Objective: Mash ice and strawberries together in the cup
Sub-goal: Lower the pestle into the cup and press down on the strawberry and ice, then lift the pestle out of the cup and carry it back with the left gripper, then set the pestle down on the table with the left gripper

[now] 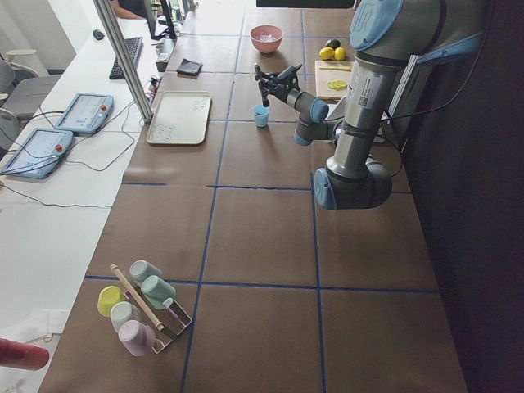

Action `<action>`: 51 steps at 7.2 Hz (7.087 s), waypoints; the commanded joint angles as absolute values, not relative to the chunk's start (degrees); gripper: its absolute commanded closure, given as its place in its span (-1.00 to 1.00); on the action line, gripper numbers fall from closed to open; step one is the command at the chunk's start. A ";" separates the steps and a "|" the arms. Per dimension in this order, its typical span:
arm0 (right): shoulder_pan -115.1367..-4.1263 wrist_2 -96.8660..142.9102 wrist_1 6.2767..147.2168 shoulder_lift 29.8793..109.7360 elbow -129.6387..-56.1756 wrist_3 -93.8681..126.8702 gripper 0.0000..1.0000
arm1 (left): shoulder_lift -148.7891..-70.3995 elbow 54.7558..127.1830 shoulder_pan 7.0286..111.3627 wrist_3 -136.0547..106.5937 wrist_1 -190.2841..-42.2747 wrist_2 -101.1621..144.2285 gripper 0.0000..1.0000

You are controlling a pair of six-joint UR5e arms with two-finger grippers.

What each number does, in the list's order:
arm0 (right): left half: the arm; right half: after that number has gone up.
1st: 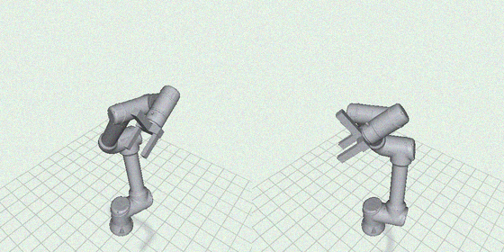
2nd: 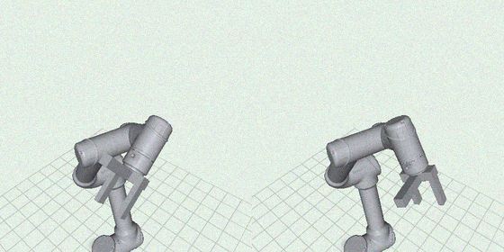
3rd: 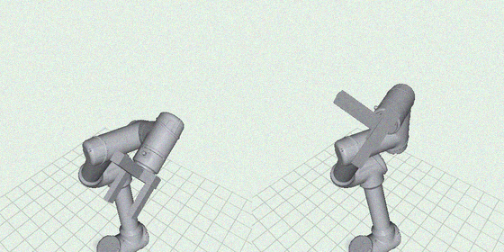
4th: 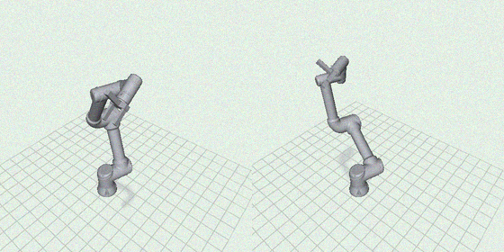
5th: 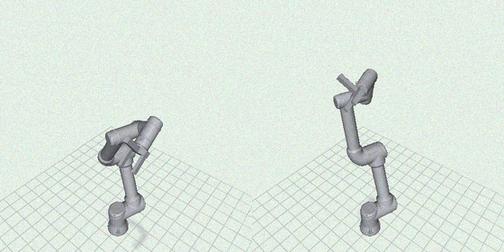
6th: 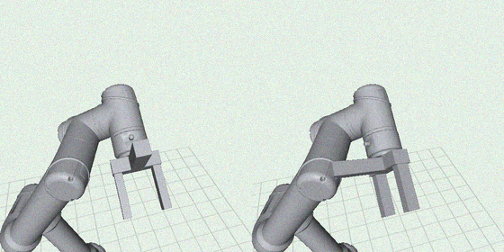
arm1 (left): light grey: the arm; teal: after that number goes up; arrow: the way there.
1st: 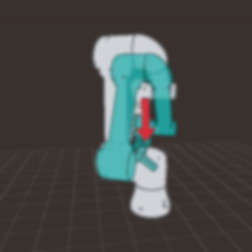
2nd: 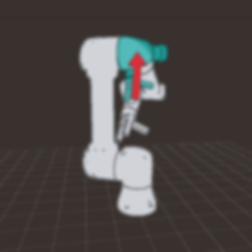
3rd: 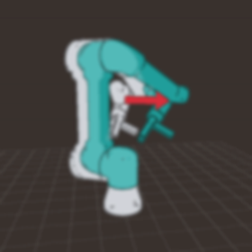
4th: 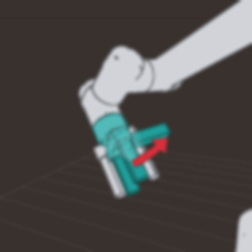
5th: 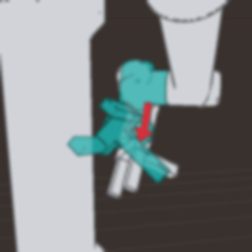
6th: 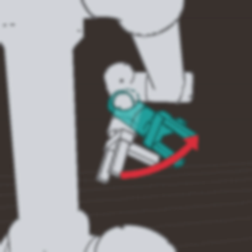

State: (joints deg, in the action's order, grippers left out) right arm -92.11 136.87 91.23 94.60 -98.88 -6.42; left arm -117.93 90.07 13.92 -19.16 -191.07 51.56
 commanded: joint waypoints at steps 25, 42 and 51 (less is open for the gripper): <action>-92.02 136.93 91.14 95.01 -98.18 -6.42 -1.00 | -122.80 83.89 17.31 -20.13 -193.01 53.34 1.00; -92.02 138.43 90.53 94.22 -97.64 -6.33 -1.00 | -92.56 85.37 71.90 -62.21 -144.14 140.28 1.00; -92.02 137.99 90.44 94.22 -97.73 -6.42 -1.00 | -84.82 80.51 64.60 -42.39 -143.53 129.29 1.00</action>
